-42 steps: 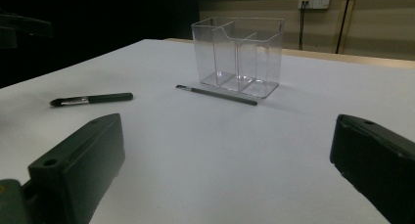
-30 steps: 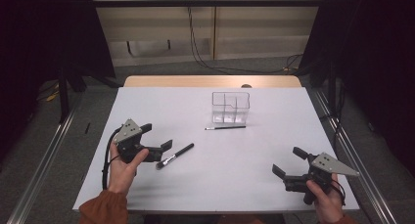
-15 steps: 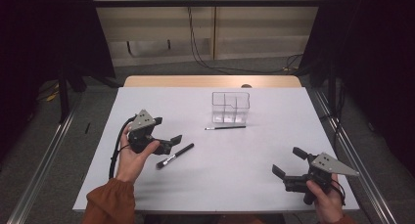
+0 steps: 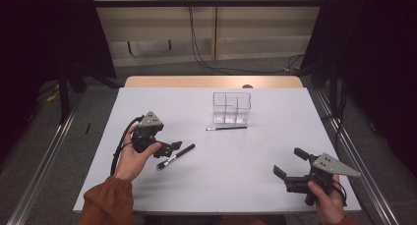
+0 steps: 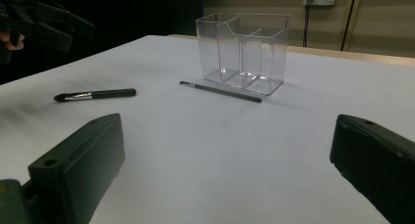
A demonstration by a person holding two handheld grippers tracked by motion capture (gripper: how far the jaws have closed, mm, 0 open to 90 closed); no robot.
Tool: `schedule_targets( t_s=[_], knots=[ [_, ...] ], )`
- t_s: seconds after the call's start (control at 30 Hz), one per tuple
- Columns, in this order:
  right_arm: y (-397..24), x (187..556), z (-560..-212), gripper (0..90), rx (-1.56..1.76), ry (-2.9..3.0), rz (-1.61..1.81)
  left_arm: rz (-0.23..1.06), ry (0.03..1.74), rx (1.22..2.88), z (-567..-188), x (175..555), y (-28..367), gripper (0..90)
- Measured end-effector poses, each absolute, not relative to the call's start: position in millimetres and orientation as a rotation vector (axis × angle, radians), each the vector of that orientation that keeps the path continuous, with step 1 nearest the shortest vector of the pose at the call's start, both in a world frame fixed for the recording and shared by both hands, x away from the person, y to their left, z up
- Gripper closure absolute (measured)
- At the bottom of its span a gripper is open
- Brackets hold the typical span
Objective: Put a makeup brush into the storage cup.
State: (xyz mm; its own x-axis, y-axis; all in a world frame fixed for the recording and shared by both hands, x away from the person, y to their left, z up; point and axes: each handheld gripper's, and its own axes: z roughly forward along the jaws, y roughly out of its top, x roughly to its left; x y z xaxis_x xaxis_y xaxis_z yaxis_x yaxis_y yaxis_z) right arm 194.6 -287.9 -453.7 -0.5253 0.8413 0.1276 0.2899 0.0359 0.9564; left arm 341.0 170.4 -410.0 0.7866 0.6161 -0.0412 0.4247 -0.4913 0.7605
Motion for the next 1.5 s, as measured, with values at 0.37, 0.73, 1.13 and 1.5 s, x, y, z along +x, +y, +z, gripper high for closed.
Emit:
schedule_targets(
  t_s=[0.37, 0.73, 1.13, 1.5],
  knots=[
    [-287.2, 193.9, -453.6, 0.0, 1.14, 1.845, 1.511, 0.236, 0.788, 2.367, -403.0, 350.0, 164.2, 7.6],
    [-287.5, 193.0, -454.1, 0.0, 1.137, 1.848, 1.502, 0.145, 0.824, 2.529, -413.9, 356.7, 156.8, 8.7],
    [-287.4, 192.9, -454.1, 0.0, 1.136, 1.851, 1.5, 0.086, 0.793, 2.681, -420.6, 360.6, 144.0, 5.5],
    [-286.2, 193.0, -454.7, 0.0, 1.14, 1.866, 1.498, 0.008, 0.756, 2.756, -433.4, 367.0, 134.2, 5.4]
  ],
)
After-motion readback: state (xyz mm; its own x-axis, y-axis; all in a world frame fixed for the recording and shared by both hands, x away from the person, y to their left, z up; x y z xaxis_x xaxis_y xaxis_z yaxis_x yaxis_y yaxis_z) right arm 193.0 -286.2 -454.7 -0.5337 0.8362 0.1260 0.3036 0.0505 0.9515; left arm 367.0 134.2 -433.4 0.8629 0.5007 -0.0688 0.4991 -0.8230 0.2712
